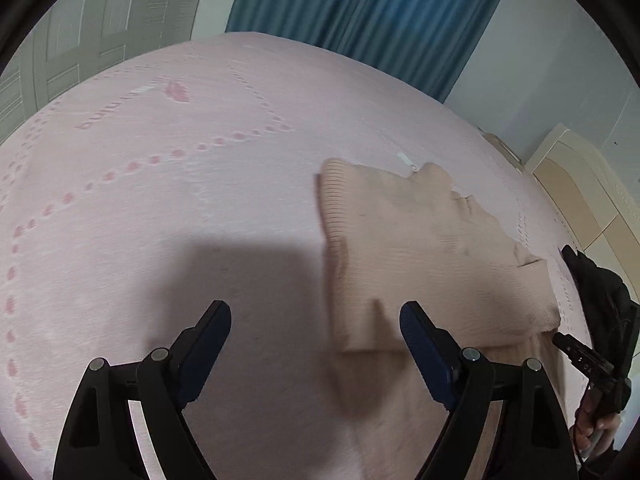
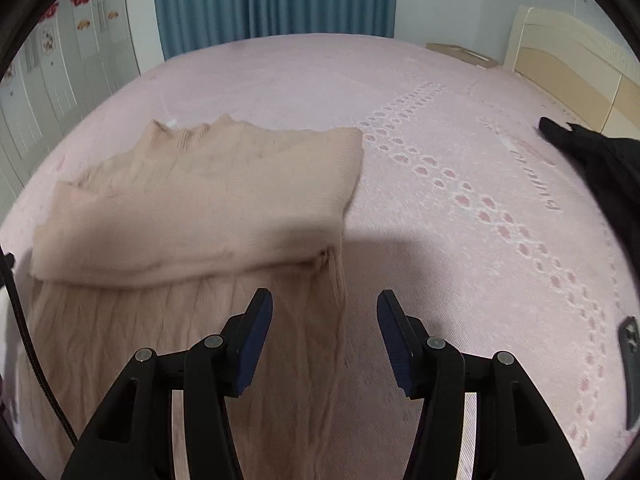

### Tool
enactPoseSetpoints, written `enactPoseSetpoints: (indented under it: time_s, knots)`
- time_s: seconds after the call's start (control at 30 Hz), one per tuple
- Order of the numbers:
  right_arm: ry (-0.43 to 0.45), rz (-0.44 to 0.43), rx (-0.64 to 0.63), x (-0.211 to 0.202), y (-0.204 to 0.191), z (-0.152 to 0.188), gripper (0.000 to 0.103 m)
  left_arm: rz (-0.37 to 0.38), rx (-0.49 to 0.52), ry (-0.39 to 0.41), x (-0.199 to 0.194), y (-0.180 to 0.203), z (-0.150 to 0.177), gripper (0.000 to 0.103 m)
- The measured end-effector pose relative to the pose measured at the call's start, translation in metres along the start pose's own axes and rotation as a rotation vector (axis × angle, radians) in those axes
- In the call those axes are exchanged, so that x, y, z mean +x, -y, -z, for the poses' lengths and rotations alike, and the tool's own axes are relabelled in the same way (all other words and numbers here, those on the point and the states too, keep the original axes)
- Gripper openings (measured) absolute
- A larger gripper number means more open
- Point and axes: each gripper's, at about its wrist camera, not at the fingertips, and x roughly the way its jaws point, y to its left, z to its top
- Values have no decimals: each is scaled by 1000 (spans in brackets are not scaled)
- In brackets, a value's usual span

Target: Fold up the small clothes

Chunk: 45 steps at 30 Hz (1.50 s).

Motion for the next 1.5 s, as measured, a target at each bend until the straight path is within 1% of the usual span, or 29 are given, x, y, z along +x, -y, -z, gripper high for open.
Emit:
enactPoseSetpoints:
  time_s: [0.13, 0.2, 0.23, 0.3, 0.33, 0.37, 0.43, 0.5, 0.53, 0.6, 0.73, 0.8, 0.83, 0.9, 0.93, 0.97, 1.03, 1.1, 1.2, 1.33, 1.4, 1.47, 1.5]
  knots:
    - [-13, -2, 9, 20, -3, -9, 54, 42, -47, -20, 12, 10, -6, 84]
    - [4, -27, 37, 24, 3, -13, 54, 44, -50, -30, 17, 15, -7, 83]
    - [17, -40, 54, 23, 6, -15, 54, 40, -50, -35, 20, 18, -8, 80]
    - [45, -58, 84, 22, 14, -17, 53, 42, -49, -38, 23, 21, -9, 73]
    - [64, -56, 99, 22, 19, -17, 51, 55, -39, -42, 24, 25, -10, 64]
    - [73, -48, 109, 21, 22, -15, 50, 59, -30, -44, 23, 27, -12, 59]
    - [81, -42, 129, 21, 30, -11, 44, 37, 15, -38, 24, 38, -14, 52]
    - [72, -58, 164, 23, 38, -6, 44, 3, 51, -53, 29, 45, -16, 48]
    - [63, -60, 184, 24, 41, -5, 44, -7, 69, -70, 33, 50, -15, 44]
    - [55, -51, 198, 24, 44, -4, 44, -10, 94, -75, 33, 56, -13, 43]
    - [34, -62, 196, 26, 44, -1, 44, -5, 153, -66, 31, 69, -8, 43]
    - [34, -59, 184, 23, 44, 1, 44, -29, 176, -72, 35, 74, -6, 43]
    - [36, -54, 172, 21, 42, 3, 45, -47, 186, -74, 38, 76, -6, 40]
    - [38, -41, 146, 16, 41, 7, 45, -64, 197, -62, 40, 77, -6, 31]
    - [44, -31, 122, 11, 40, 11, 47, -64, 202, -56, 40, 78, -6, 20]
    - [54, -25, 106, 6, 41, 13, 47, -59, 209, -48, 40, 78, -6, 6]
    - [73, -16, 71, -3, 43, 19, 48, -32, 200, -8, 34, 76, -10, 6]
    - [93, -7, 46, -11, 46, 22, 48, -2, 168, 31, 29, 73, -16, 5]
    - [118, -9, 25, -19, 47, 21, 49, 21, 121, 76, 25, 69, -28, 5]
    - [141, -11, 9, -23, 41, 11, 49, 33, 88, 115, 24, 66, -48, 5]
    - [157, -28, 6, -25, 35, 4, 49, 33, 77, 130, 26, 65, -58, 5]
    - [172, -37, 2, -26, 27, -2, 50, 27, 82, 138, 28, 66, -62, 5]
    - [179, -39, 0, -26, 24, -4, 52, 17, 90, 140, 30, 66, -62, 5]
